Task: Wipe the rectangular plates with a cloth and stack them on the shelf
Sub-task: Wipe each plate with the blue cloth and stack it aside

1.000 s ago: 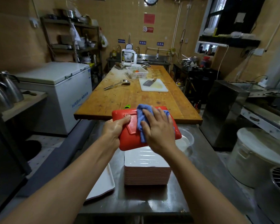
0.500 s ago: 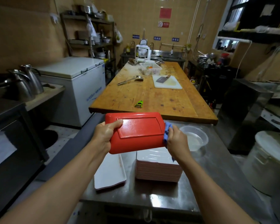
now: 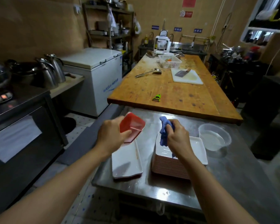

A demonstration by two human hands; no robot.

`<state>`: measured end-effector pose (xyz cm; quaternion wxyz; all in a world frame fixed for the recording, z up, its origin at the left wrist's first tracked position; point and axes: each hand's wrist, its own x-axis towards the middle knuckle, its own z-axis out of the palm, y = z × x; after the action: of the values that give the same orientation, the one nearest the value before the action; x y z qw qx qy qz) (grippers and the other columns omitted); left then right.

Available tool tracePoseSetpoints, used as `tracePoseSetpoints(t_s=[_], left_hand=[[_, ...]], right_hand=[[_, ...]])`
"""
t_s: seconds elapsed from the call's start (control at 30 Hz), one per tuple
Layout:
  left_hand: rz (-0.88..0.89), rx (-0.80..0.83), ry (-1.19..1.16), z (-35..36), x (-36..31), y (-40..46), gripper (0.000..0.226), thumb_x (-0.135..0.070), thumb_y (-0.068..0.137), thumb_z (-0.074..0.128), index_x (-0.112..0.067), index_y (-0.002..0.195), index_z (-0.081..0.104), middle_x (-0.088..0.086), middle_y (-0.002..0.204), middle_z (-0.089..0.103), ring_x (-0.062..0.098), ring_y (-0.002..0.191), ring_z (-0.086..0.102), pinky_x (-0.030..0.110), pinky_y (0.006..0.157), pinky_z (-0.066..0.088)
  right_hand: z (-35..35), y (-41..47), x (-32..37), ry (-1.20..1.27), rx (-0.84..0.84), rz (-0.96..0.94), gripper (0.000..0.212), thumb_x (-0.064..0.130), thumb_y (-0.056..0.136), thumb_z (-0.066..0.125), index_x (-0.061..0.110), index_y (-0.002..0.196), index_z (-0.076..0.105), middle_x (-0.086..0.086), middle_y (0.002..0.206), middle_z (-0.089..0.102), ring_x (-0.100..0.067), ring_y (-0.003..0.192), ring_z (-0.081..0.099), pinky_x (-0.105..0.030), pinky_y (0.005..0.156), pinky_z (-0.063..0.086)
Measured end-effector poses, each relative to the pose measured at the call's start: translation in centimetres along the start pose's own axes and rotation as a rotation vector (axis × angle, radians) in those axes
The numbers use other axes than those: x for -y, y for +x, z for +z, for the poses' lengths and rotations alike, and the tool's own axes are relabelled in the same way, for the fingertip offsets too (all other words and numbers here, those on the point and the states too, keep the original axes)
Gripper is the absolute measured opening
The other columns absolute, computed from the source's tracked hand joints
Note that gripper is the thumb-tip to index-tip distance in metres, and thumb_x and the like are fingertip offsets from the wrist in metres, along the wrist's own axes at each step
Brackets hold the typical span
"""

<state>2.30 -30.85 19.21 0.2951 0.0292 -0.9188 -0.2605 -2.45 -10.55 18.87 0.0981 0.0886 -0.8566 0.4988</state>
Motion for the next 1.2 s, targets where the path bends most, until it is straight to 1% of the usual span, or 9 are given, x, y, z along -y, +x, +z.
tracePoseSetpoints(t_s=[0.1,0.2,0.3,0.5,0.67,0.8,0.87,1.03,1.2], left_hand=[[0.190,0.105,0.157,2.5,1.9,-2.1,0.026,-0.015,0.063,0.083,-0.013,0.072,0.059,0.006,0.066,0.064,0.032,0.058,0.061,0.031,0.048,0.044],[0.307,0.192,0.240,5.0,3.8,-4.0,0.034,-0.006,0.051,0.086,-0.014,0.069,0.058,0.002,0.064,0.061,0.027,0.052,0.060,0.028,0.037,0.046],[0.360,0.266,0.328,7.0,5.4,-5.8,0.032,-0.003,0.053,0.084,-0.014,0.066,0.057,0.002,0.061,0.056,0.025,0.050,0.056,0.028,0.031,0.040],[0.378,0.391,0.372,8.9,5.9,-8.0,0.039,0.004,0.038,0.085,-0.013,0.060,0.057,0.001,0.056,0.053,0.022,0.047,0.052,0.022,0.030,0.030],[0.378,0.500,0.423,10.4,5.6,-8.7,0.044,0.003,0.032,0.087,-0.013,0.057,0.054,0.002,0.053,0.049,0.021,0.045,0.050,0.017,0.032,0.023],[0.328,0.569,0.435,12.3,5.6,-9.9,0.048,0.001,0.025,0.088,-0.013,0.055,0.053,0.002,0.052,0.048,0.020,0.045,0.049,0.017,0.032,0.021],[0.301,0.583,0.462,13.1,5.5,-10.3,0.049,0.002,0.020,0.088,-0.013,0.055,0.057,0.002,0.052,0.050,0.020,0.045,0.051,0.017,0.031,0.024],[0.233,0.536,0.539,14.8,5.2,-10.8,0.050,0.003,0.022,0.088,-0.011,0.064,0.064,0.005,0.059,0.054,0.022,0.048,0.053,0.019,0.029,0.031],[0.175,0.612,0.577,16.2,6.3,-11.3,0.051,-0.010,0.024,0.093,-0.012,0.067,0.065,0.004,0.065,0.056,0.020,0.051,0.055,0.019,0.031,0.035]], right_hand=[[1.2,-0.6,-0.9,0.020,0.034,0.024,0.011,0.014,0.095,0.044,0.017,0.094,0.055,0.002,0.072,0.059,-0.017,0.067,0.057,-0.028,0.059,0.043],[1.9,-1.4,-1.9,0.015,0.039,0.044,0.010,0.014,0.096,0.045,0.019,0.093,0.052,0.012,0.070,0.052,-0.001,0.063,0.051,-0.007,0.053,0.038],[2.4,-2.0,-2.6,0.018,0.038,0.071,0.010,0.015,0.097,0.044,0.021,0.094,0.052,0.017,0.072,0.051,0.005,0.062,0.051,-0.004,0.054,0.038],[2.8,-2.0,-3.5,0.012,-0.001,0.104,0.014,0.019,0.098,0.043,0.019,0.100,0.056,0.015,0.075,0.053,-0.002,0.068,0.052,-0.011,0.056,0.039],[2.5,-1.8,-3.7,0.016,-0.028,0.124,0.018,0.019,0.098,0.042,0.016,0.106,0.058,0.016,0.077,0.050,-0.007,0.071,0.051,-0.027,0.067,0.041],[2.2,-2.1,-4.0,0.024,-0.030,0.135,0.014,0.019,0.098,0.042,0.021,0.102,0.056,0.014,0.070,0.053,-0.008,0.062,0.057,-0.039,0.054,0.051],[1.8,-2.2,-4.3,0.025,-0.030,0.147,0.013,0.020,0.098,0.042,0.024,0.100,0.055,0.013,0.071,0.055,-0.010,0.065,0.057,-0.045,0.056,0.052],[0.9,-2.1,-5.4,0.020,-0.038,0.169,0.013,0.021,0.099,0.042,0.029,0.098,0.052,0.016,0.077,0.054,-0.009,0.071,0.058,-0.046,0.058,0.053],[0.6,-1.7,-6.1,0.015,-0.030,0.190,0.013,0.022,0.099,0.042,0.030,0.102,0.052,0.016,0.078,0.054,-0.009,0.071,0.058,-0.042,0.056,0.052]])
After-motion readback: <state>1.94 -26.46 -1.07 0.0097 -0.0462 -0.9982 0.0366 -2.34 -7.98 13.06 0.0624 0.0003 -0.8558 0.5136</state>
